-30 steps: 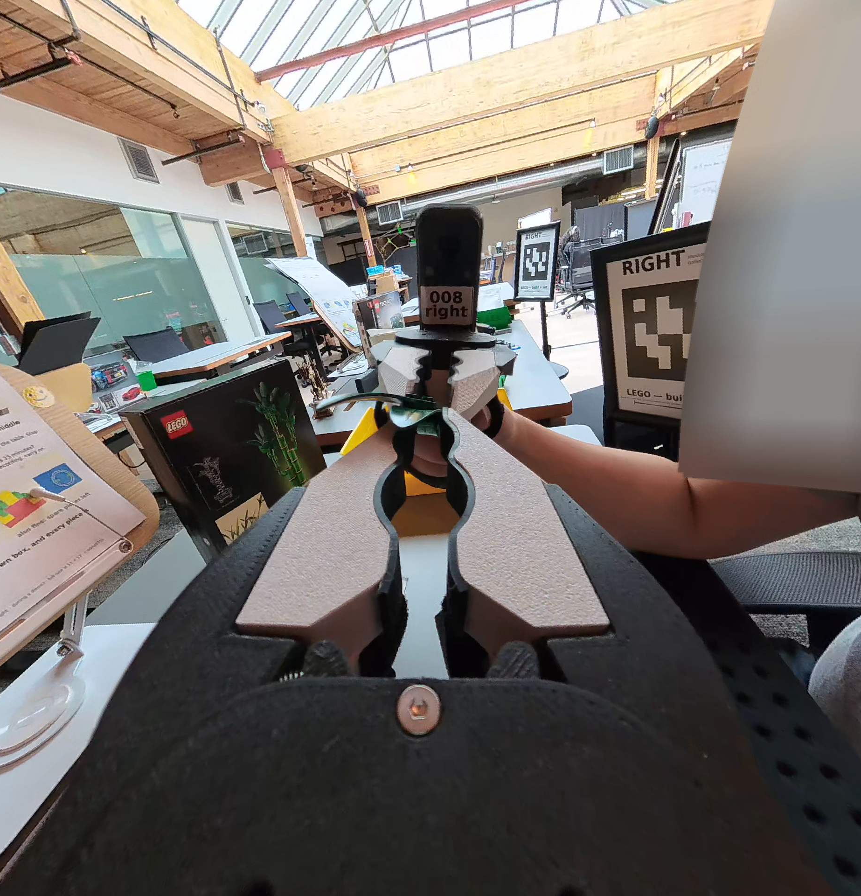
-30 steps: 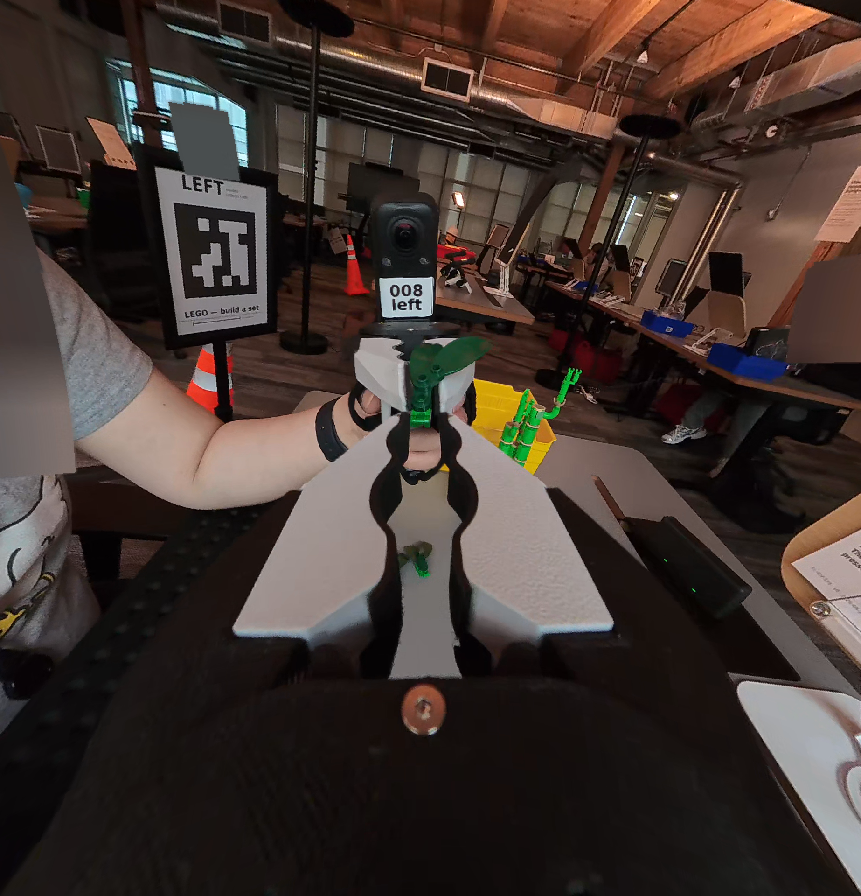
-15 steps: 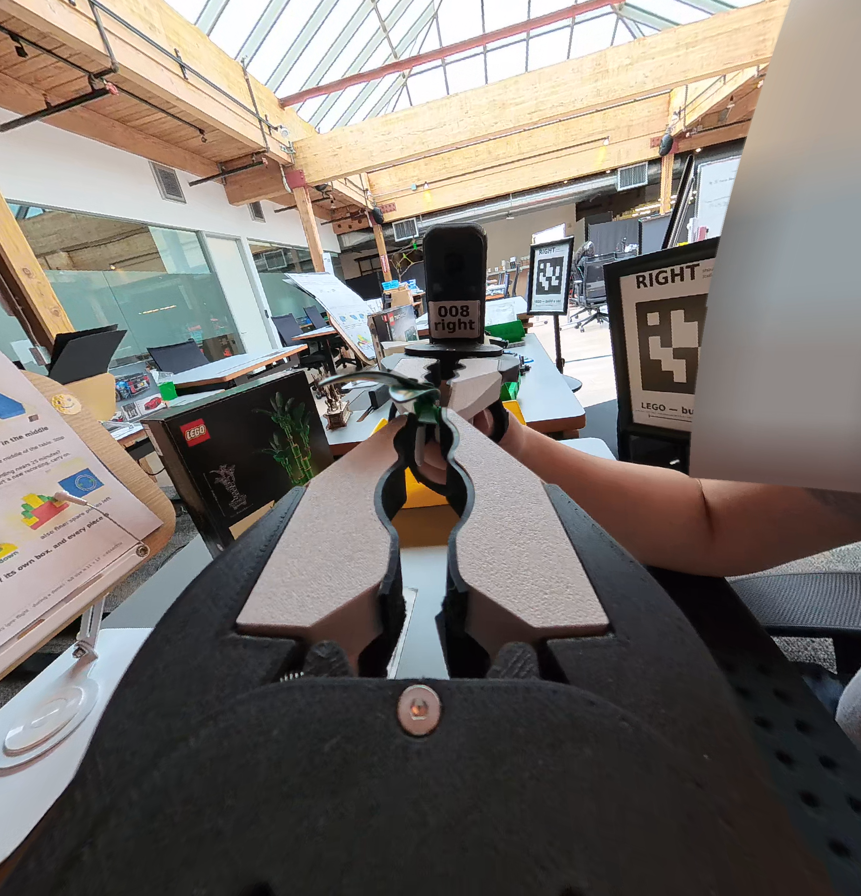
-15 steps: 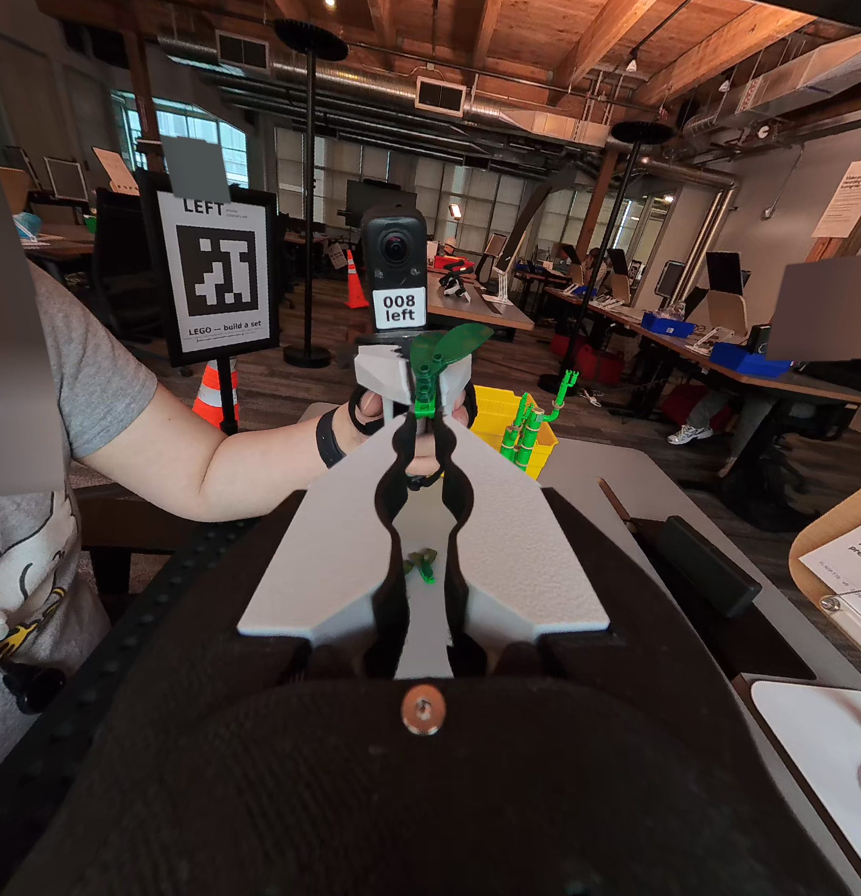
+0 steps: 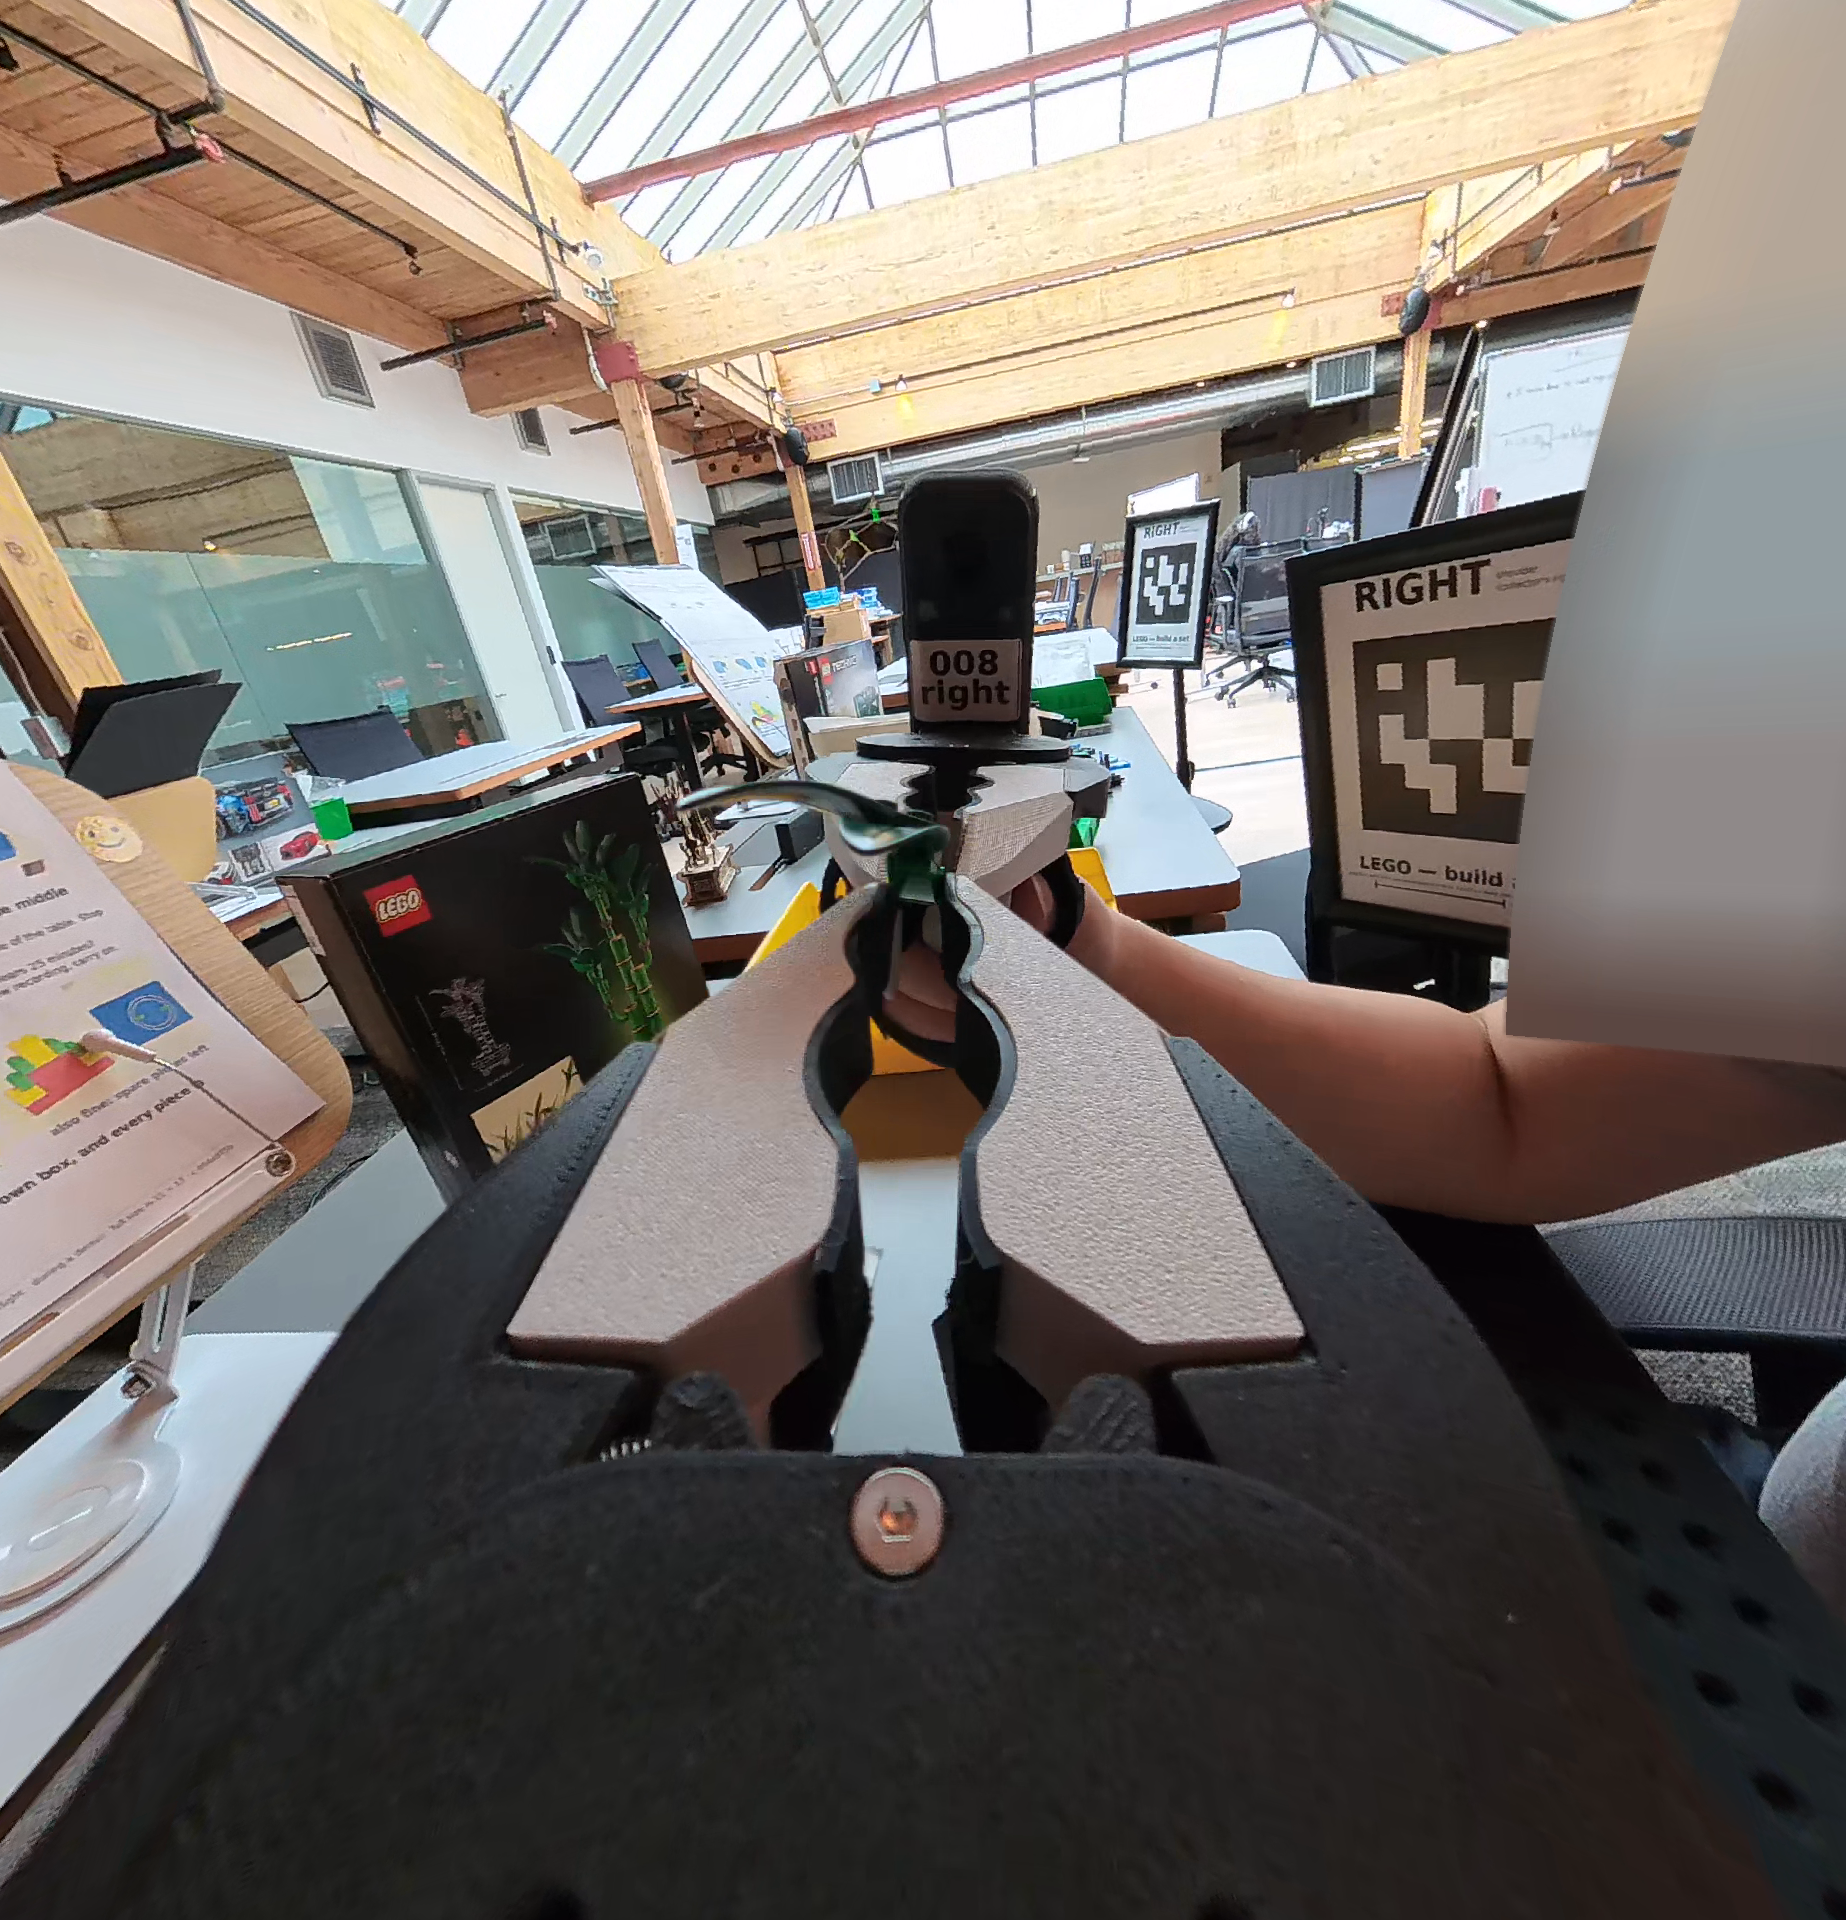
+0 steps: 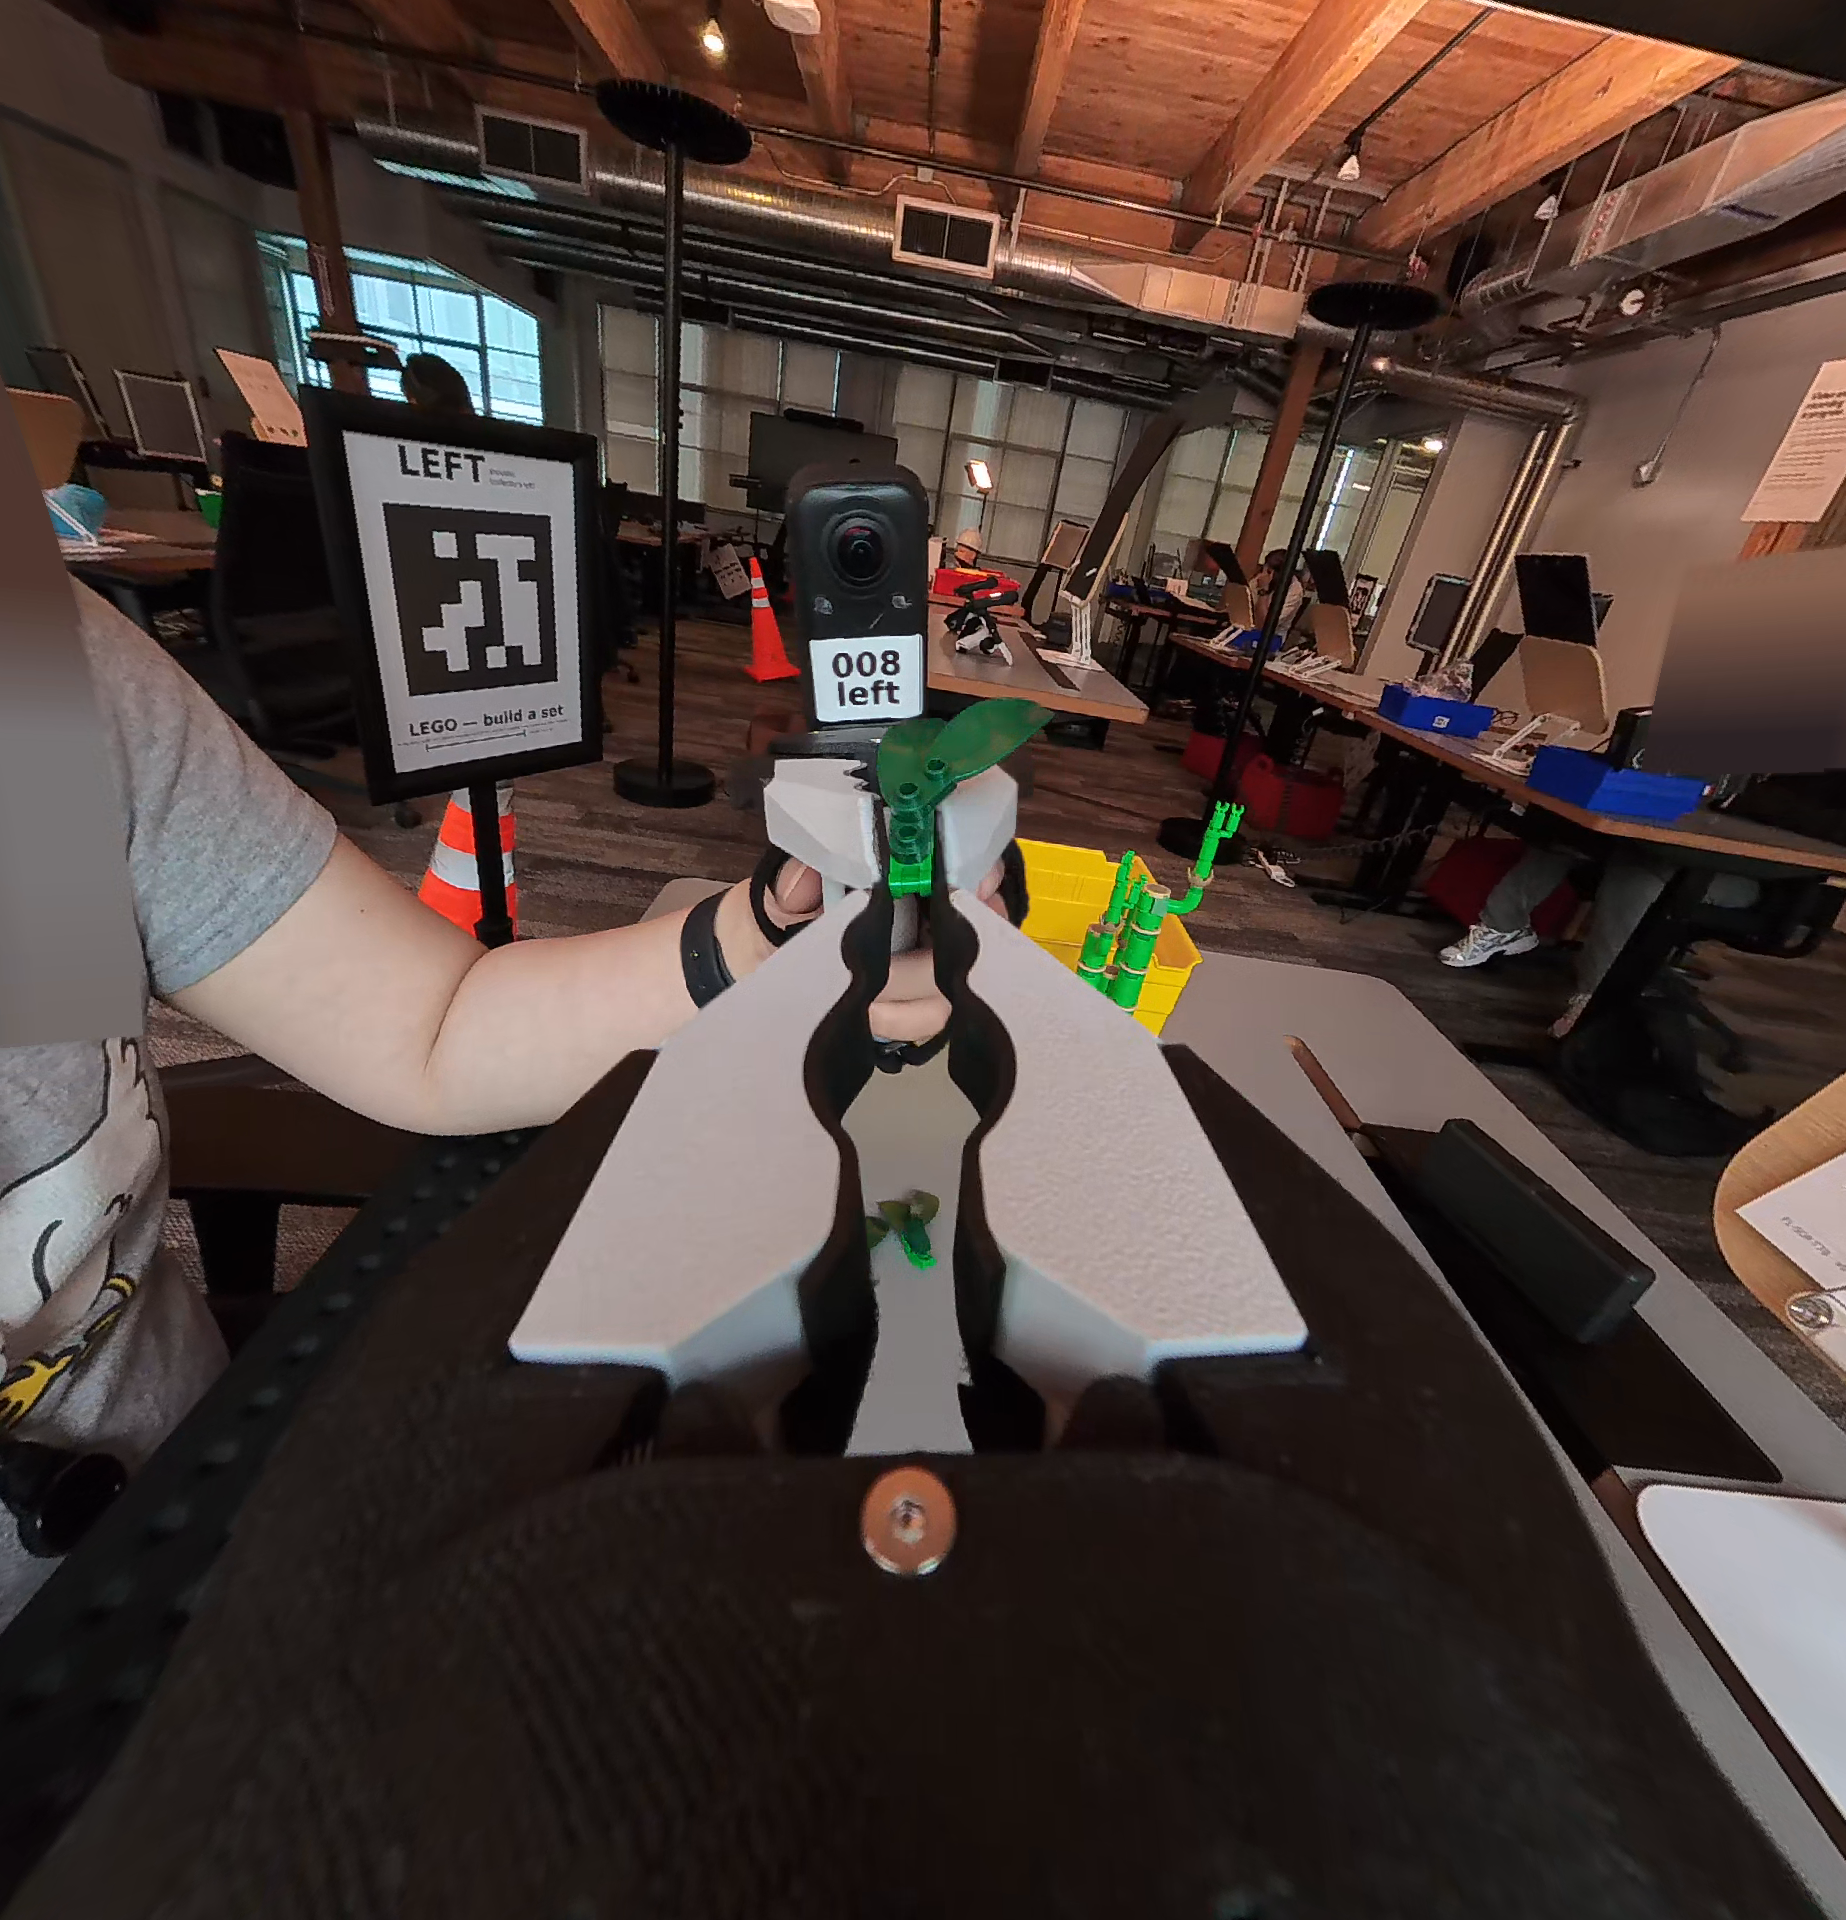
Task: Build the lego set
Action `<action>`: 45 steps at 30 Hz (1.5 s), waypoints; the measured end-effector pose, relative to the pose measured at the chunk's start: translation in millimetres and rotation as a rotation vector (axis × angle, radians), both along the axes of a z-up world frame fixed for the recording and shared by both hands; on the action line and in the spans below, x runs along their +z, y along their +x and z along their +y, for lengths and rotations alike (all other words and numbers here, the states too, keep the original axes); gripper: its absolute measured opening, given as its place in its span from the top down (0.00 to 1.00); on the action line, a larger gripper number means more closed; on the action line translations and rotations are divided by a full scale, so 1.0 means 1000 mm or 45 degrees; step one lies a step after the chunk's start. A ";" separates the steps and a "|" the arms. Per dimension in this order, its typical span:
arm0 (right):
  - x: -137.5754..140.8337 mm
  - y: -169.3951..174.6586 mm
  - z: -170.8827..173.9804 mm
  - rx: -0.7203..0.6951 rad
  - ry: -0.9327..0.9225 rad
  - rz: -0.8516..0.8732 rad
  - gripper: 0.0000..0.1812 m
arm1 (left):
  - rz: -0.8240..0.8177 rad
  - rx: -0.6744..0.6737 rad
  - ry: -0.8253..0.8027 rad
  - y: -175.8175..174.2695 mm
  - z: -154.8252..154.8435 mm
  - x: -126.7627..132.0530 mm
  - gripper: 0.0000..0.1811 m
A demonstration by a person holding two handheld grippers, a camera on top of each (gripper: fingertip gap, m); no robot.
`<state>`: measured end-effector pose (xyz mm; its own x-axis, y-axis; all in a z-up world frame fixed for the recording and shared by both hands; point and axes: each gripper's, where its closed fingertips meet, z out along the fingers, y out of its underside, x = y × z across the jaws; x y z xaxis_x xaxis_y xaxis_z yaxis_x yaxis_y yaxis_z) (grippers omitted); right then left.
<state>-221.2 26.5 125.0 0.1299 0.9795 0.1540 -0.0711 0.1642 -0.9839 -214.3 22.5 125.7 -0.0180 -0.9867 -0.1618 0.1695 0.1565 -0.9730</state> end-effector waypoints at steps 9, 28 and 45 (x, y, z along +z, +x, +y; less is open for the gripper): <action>0.000 0.001 0.002 -0.010 0.001 0.004 0.97 | -0.042 0.022 -0.020 0.001 0.005 0.002 0.93; -0.051 0.019 0.047 -0.493 -0.538 -0.380 0.86 | -0.069 0.336 0.050 -0.037 0.048 0.011 0.97; -0.254 -0.033 0.006 -0.889 -0.900 -1.032 0.91 | -0.023 0.429 0.109 -0.039 0.041 0.024 0.97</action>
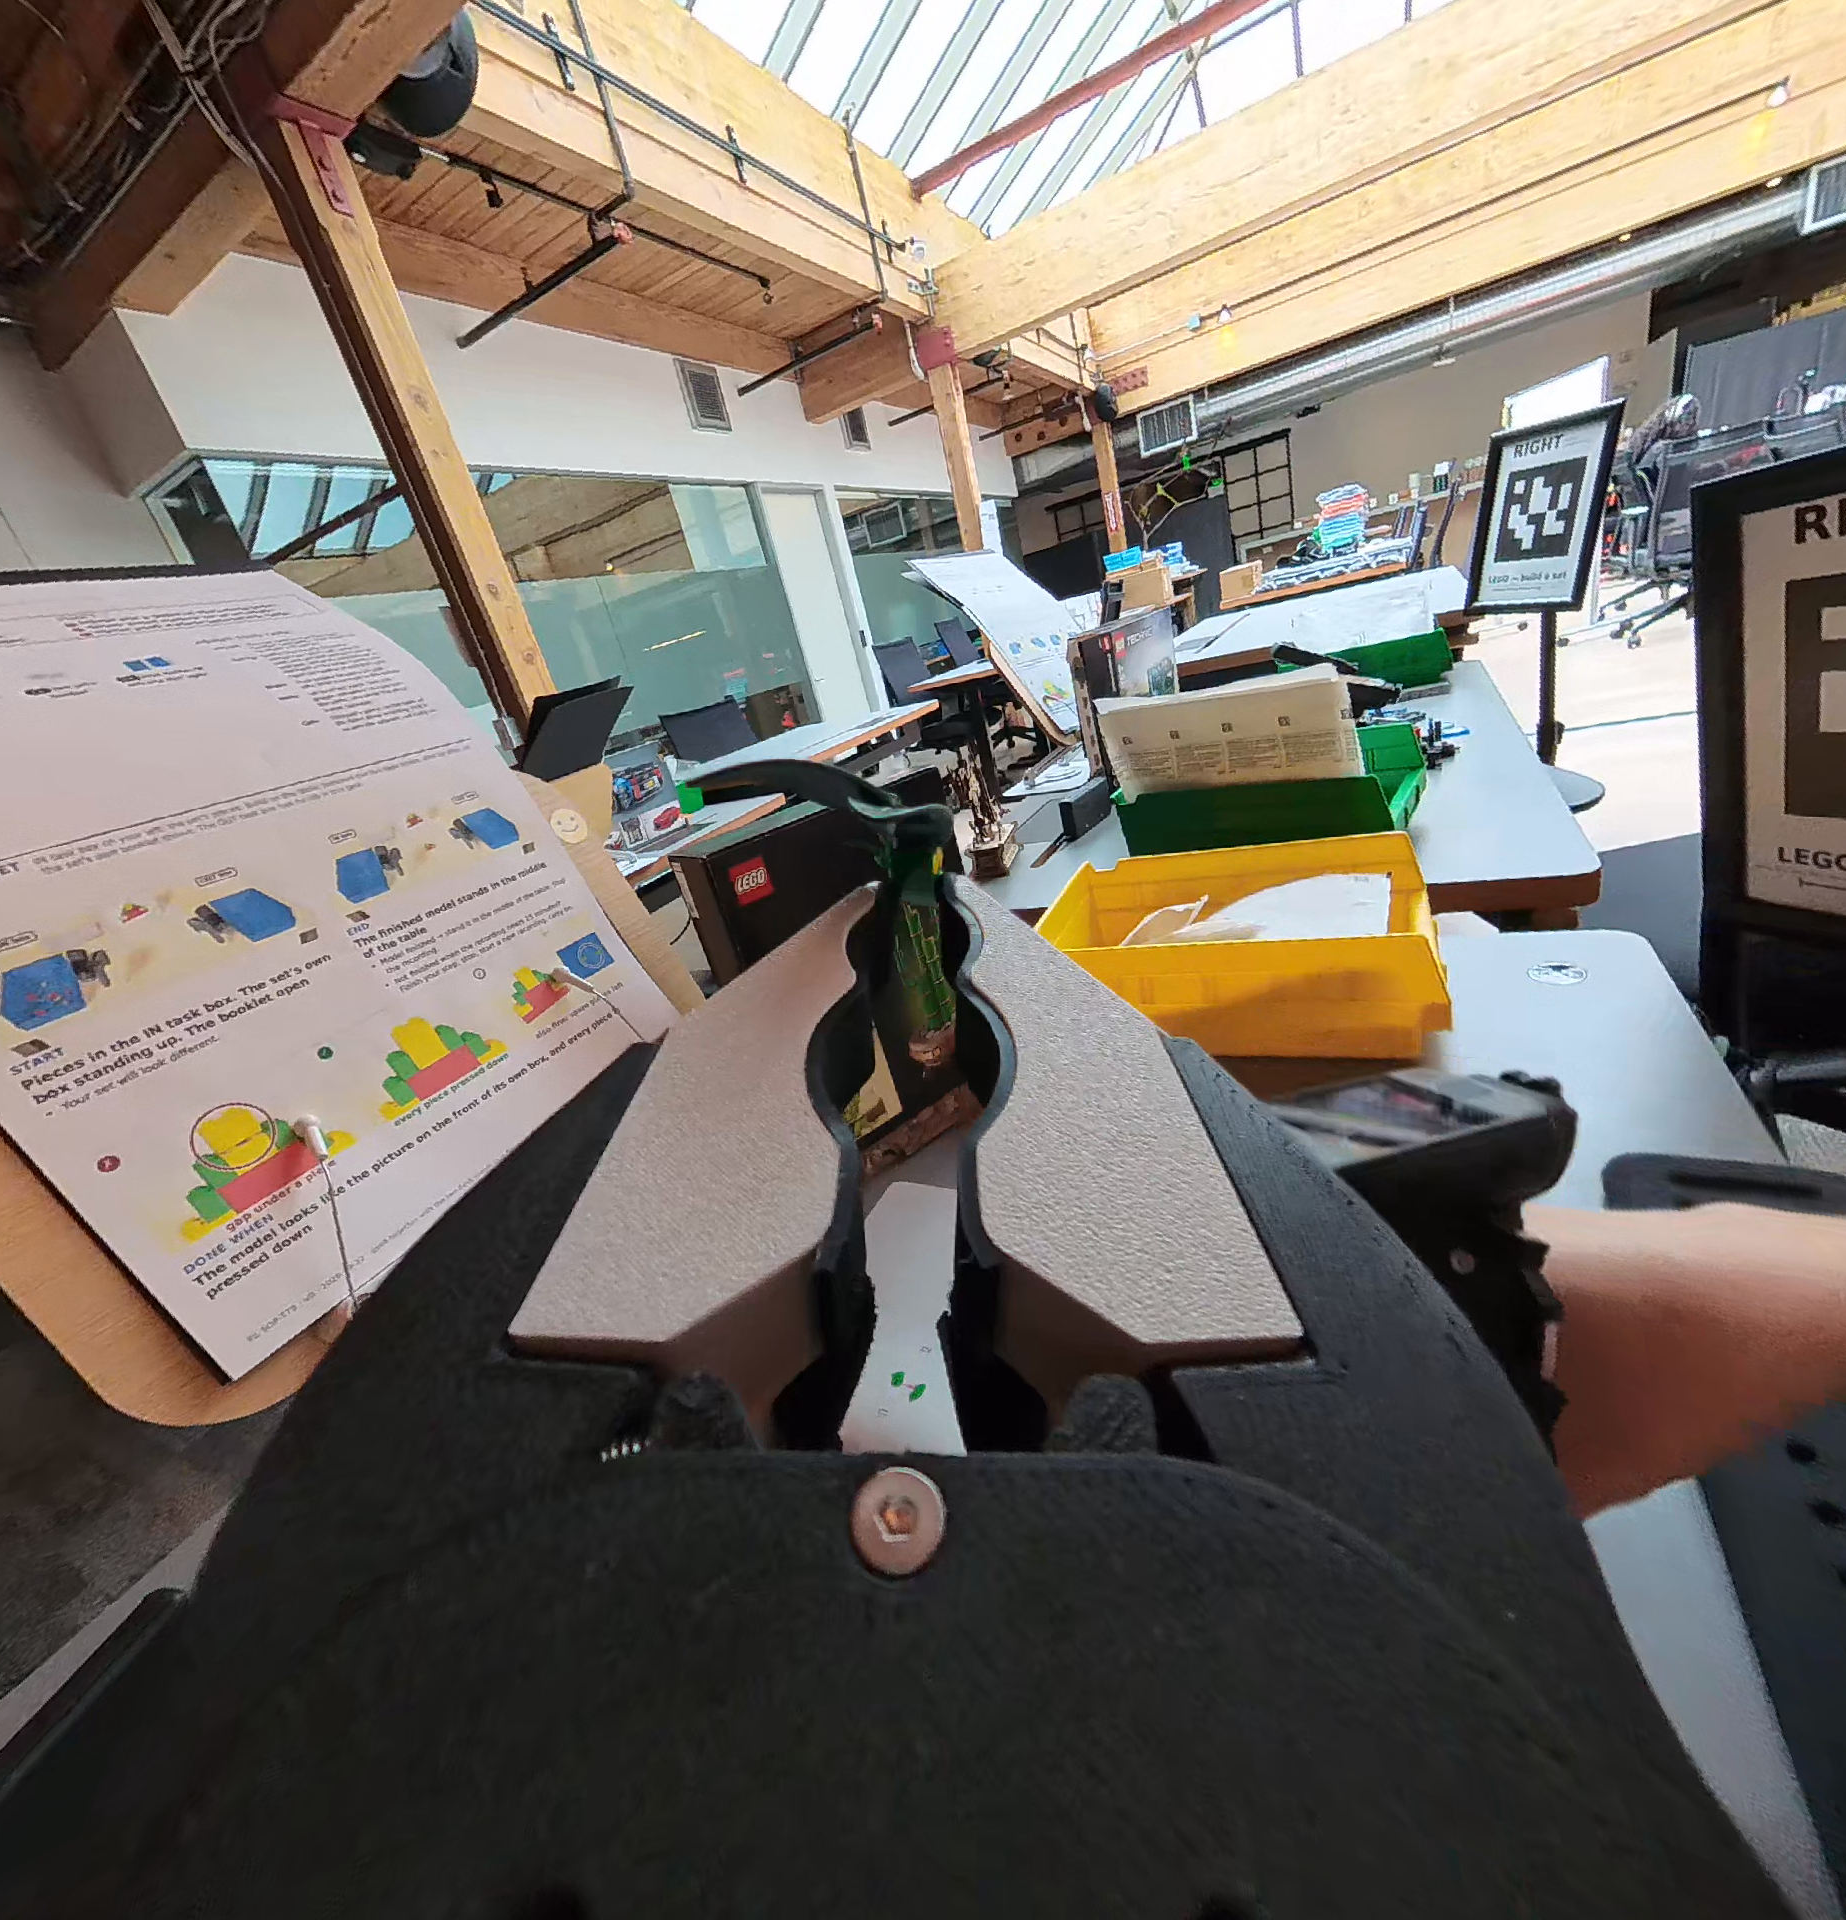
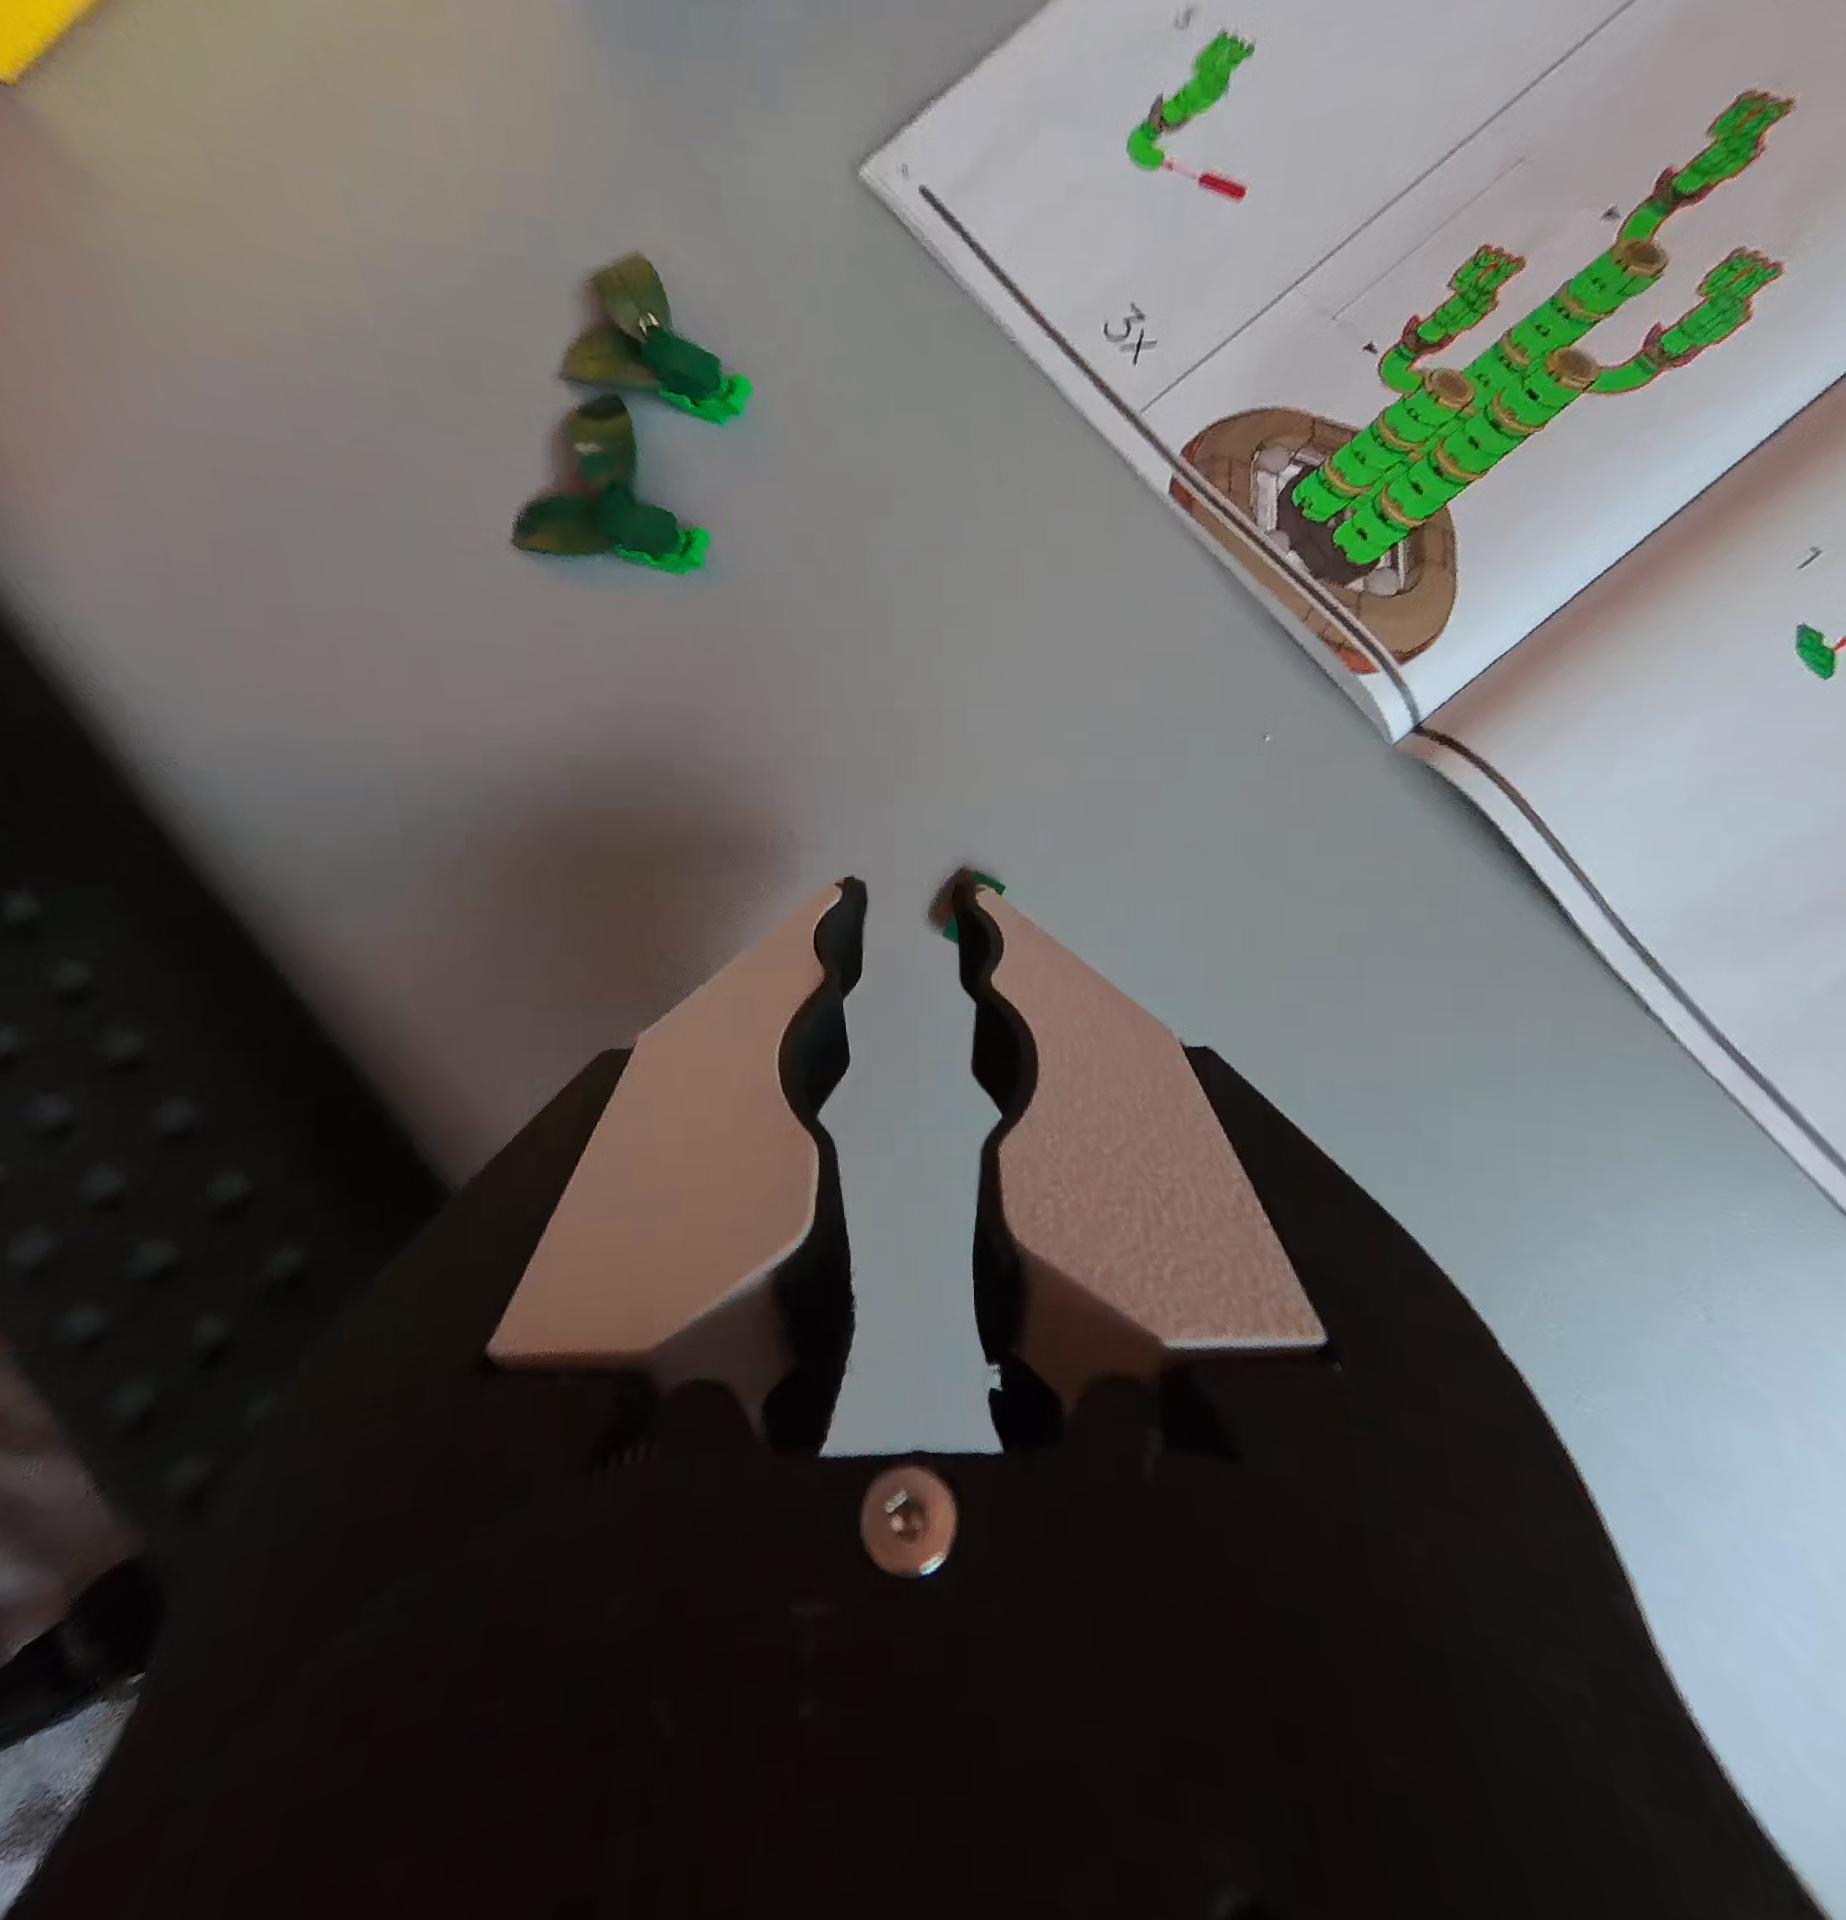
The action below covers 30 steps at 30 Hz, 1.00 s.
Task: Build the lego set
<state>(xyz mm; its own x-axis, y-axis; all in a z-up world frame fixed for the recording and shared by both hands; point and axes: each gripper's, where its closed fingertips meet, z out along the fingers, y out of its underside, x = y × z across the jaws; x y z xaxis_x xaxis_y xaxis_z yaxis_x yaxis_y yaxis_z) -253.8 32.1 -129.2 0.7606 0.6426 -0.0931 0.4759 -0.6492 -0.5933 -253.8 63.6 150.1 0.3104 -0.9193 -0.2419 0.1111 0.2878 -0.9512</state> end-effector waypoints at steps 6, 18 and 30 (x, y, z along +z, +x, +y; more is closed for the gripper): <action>-0.023 0.004 0.006 -0.047 0.040 -0.184 0.91 | -0.027 -0.045 -0.022 -0.002 -0.005 0.006 0.97; -0.034 0.012 0.006 -0.072 -0.028 -0.165 0.95 | 0.019 -0.076 -0.019 0.007 -0.010 0.000 0.97; 0.007 0.079 0.020 -0.168 0.035 0.011 0.97 | 0.082 -0.058 -0.009 0.010 -0.006 -0.009 0.97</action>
